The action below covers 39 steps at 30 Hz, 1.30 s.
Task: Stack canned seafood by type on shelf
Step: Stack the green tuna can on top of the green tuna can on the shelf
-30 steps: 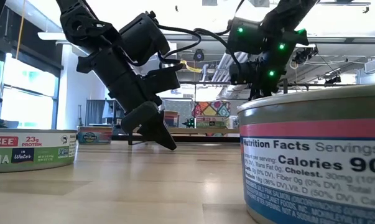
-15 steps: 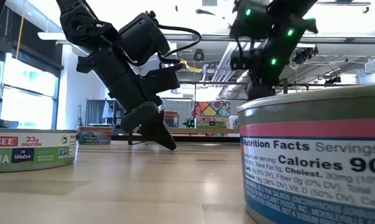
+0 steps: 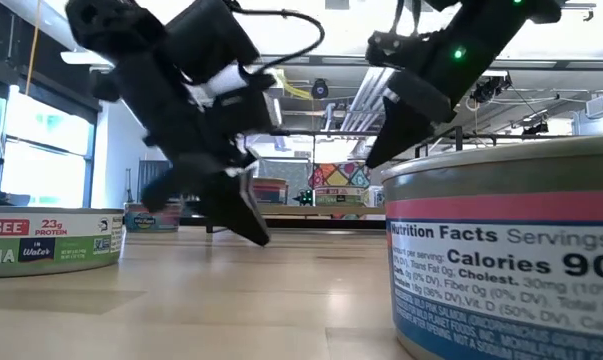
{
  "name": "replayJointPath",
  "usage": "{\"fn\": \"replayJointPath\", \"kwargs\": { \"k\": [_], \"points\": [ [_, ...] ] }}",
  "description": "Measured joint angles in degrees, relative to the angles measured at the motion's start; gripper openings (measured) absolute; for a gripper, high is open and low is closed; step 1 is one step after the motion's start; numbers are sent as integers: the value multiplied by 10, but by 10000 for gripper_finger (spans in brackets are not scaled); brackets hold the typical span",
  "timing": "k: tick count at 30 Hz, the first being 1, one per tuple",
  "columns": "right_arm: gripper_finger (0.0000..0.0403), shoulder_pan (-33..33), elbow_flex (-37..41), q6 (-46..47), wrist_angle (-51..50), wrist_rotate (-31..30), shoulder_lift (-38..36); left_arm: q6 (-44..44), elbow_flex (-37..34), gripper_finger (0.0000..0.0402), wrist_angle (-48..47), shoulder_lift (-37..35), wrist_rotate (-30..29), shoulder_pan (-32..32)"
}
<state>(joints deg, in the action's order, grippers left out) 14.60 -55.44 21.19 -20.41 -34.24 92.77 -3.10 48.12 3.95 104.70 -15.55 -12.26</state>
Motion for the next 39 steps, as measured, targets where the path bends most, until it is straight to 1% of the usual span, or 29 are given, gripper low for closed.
{"fn": "replayJointPath", "kwargs": {
  "k": [2, 6, 10, 14, 18, 21, 23, 27, 29, 32, 35, 39],
  "points": [
    [254, 14, 0, 6, 36, 0, 19, 0, 0, 0, -20, -18, 1, -15],
    [254, 32, 0, 15, 127, 0, 66, -1, 0, 0, -52, -77, 1, -45],
    [254, 45, 0, -3, 275, 2, 130, -6, -23, 0, -46, -149, -1, -75],
    [254, 54, 0, -61, 454, 6, 197, 3, -93, 0, -16, -242, -2, -104],
    [254, 54, 0, -100, 614, 14, 246, 61, -171, 0, 8, -341, -2, -135],
    [254, 48, 0, -112, 695, 36, 271, 132, -215, 0, 13, -402, -9, -172],
    [254, 43, 0, -112, 721, 54, 281, 180, -231, 0, 9, -427, -38, -216],
    [254, 32, 0, -109, 730, 84, 285, 284, -232, 0, -33, -439, -116, -319],
    [254, 29, 0, -110, 735, 91, 285, 347, -232, 0, -45, -439, -133, -363],
    [254, 25, 0, -112, 740, 93, 285, 447, -232, 0, -56, -427, -136, -411],
    [254, 23, 0, -112, 741, 94, 285, 495, -232, 0, -53, -395, -147, -436],
    [254, 23, 0, -112, 743, 94, 285, 493, -232, 0, -47, -342, -177, -423]
  ]
}}
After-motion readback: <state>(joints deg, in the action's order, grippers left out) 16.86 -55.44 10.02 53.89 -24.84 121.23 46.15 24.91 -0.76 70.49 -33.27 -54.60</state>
